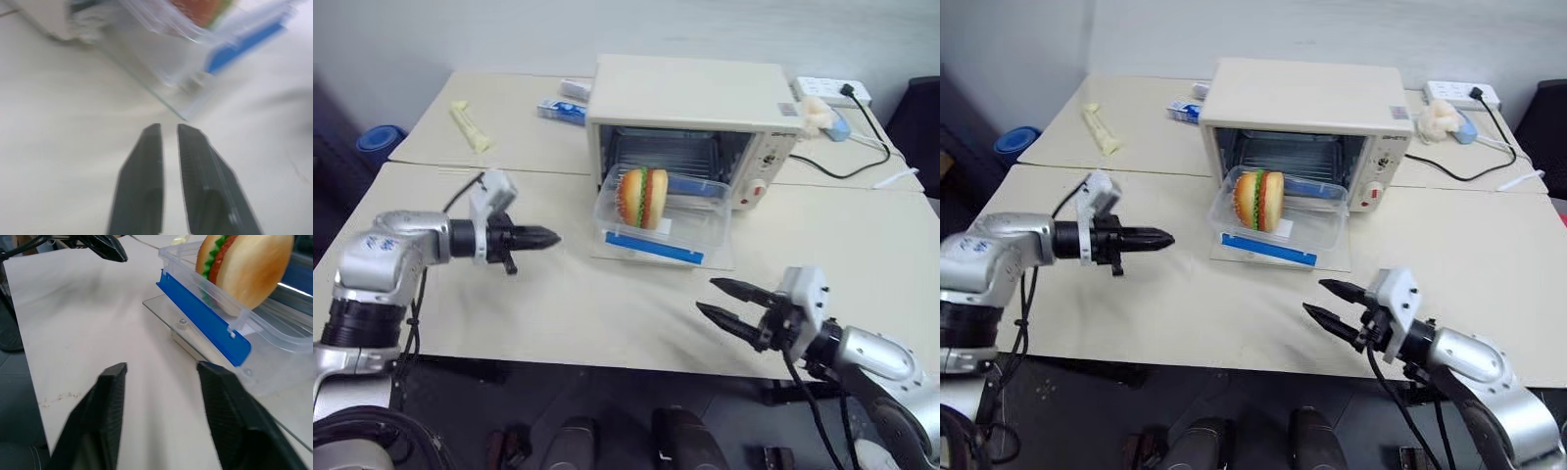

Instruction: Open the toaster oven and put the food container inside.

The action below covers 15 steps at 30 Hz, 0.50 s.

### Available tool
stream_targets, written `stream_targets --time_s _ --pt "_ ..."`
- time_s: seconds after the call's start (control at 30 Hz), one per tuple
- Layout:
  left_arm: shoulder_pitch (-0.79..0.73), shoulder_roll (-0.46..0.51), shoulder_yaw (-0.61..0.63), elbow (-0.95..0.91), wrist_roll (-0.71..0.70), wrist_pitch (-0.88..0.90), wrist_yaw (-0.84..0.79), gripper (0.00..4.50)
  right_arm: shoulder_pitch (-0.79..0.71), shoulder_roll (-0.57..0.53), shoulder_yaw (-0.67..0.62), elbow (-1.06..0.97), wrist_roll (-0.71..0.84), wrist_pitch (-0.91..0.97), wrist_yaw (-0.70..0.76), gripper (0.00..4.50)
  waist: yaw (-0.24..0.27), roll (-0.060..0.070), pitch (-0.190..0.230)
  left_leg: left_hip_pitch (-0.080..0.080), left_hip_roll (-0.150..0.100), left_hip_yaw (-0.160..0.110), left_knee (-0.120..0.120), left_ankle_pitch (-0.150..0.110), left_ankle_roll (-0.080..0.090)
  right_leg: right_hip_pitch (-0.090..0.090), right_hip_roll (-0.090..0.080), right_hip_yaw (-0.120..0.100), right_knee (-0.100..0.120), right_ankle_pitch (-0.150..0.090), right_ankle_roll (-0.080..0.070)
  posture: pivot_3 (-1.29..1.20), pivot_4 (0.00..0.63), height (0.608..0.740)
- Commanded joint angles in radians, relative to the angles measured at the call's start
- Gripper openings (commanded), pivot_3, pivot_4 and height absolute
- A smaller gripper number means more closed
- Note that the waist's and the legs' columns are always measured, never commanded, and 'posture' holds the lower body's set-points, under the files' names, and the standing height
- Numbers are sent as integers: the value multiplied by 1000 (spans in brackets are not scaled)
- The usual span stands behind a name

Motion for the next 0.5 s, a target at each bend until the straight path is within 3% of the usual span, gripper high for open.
stream_targets --time_s 0.03,0.13,0.17,0.5 --pt "3 -98 -32 -70 8 -72 25 0 -84 -4 42 86 -83 -7 1 1208 11 0 0 0 -1 0 0 -1 2 0 -1 0 0 0 0 0 150 740" --pt "-9 -218 -44 -34 50 -118 117 0 -200 39 80 189 -138 -33 -3 139 6 0 0 -1 -4 0 1 -1 4 0 -3 0 0 1 2 0 150 740" --pt "-18 -250 -43 -16 66 -135 148 0 -230 50 91 221 -153 -39 -2 32 5 0 0 -1 -4 0 1 -1 5 0 -2 0 0 1 2 0 150 740" --pt "-131 -486 57 239 149 -318 437 0 -472 152 111 555 -307 -202 9 32 -13 0 0 -1 -3 3 2 -1 4 -2 0 0 3 2 3 0 150 740"
